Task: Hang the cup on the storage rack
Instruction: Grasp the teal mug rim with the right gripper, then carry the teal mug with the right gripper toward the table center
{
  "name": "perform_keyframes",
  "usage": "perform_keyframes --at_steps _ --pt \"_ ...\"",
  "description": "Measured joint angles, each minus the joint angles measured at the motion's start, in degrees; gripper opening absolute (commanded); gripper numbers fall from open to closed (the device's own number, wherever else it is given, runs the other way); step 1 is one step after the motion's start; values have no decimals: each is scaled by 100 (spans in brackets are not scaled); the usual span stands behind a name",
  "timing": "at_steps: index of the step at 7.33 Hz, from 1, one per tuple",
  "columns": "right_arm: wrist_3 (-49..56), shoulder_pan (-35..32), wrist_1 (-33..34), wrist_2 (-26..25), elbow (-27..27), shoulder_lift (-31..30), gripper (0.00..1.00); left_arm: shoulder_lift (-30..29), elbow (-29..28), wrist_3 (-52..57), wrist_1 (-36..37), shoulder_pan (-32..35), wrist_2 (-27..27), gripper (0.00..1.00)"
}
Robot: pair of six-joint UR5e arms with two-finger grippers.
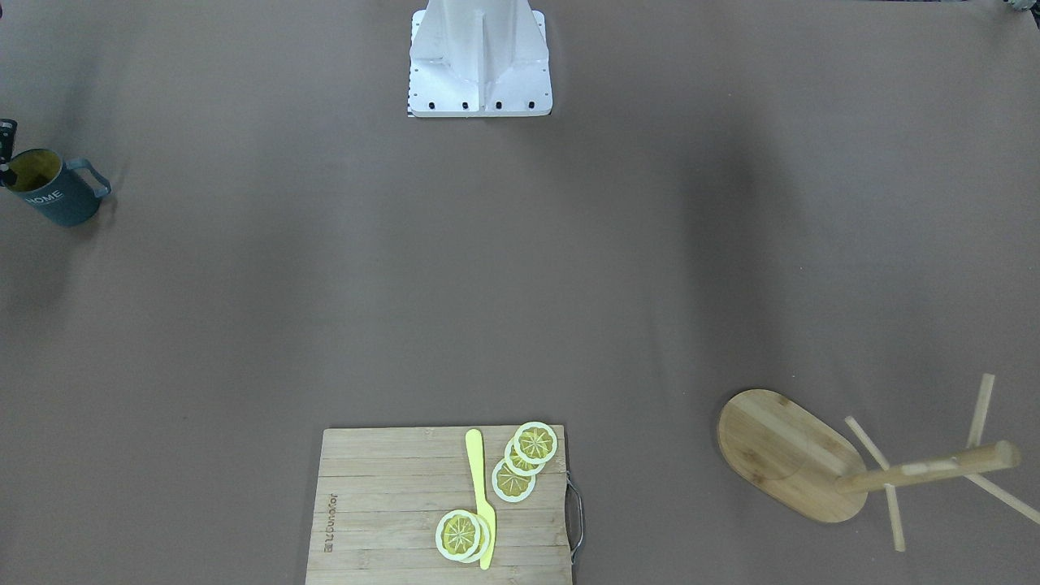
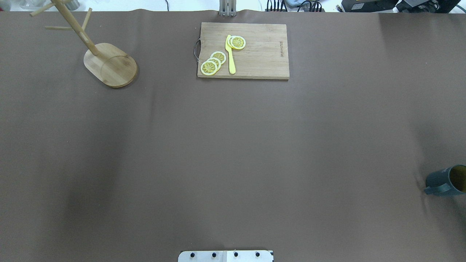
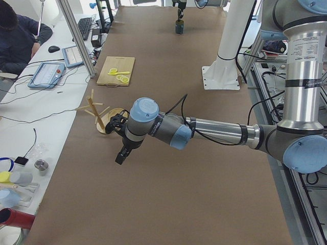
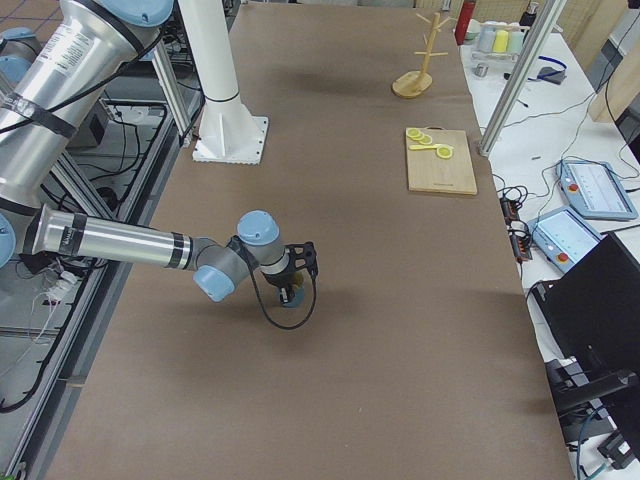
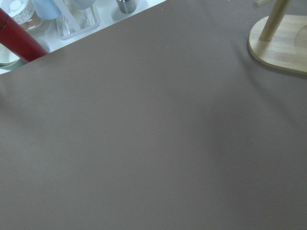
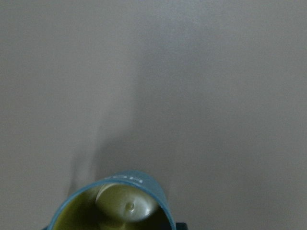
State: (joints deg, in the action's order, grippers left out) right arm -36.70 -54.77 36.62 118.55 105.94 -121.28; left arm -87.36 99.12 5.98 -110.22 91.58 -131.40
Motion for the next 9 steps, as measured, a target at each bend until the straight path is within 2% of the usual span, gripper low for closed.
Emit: perform_keyframes --at_steps 2,4,6,9 --pt "-3 -47 23 58 9 112 0 0 -11 2 0 0 0 99" --pt "-4 -451 239 395 14 356 0 0 -17 8 0 0 0 99" --pt "-6 -941 890 723 40 907 0 -4 -11 23 0 0 0 99" --pt "-457 -1147 2308 809 135 2217 0 0 -21 17 0 -8 0 99"
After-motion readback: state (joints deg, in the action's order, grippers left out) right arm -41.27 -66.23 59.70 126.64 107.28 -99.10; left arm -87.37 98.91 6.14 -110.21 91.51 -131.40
